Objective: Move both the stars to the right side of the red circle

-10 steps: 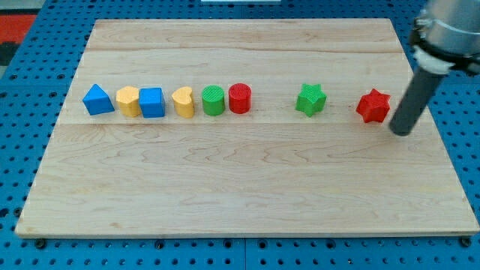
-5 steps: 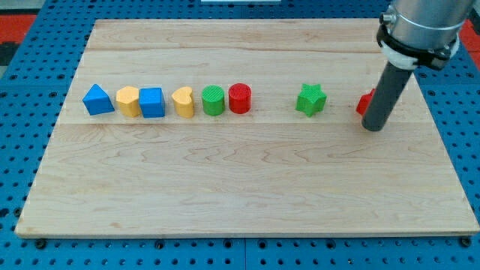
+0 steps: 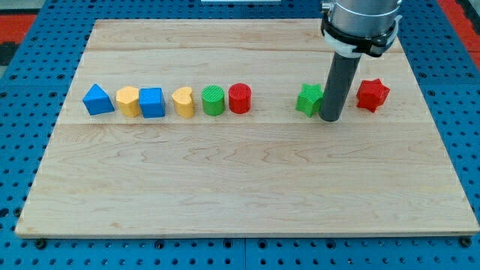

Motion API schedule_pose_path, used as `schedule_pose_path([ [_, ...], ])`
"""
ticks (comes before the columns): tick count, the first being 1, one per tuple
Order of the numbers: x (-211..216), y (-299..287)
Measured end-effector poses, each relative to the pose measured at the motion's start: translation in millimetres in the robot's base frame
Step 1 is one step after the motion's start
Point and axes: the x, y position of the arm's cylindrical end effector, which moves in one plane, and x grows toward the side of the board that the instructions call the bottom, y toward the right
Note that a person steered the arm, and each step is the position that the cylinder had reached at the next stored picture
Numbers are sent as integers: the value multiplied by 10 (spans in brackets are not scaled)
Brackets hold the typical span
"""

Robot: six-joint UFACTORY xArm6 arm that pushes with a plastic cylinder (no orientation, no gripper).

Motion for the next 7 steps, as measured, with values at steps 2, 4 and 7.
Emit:
schedule_pose_path([
  [2, -424, 1],
  [4, -672, -135],
  [7, -486, -193],
])
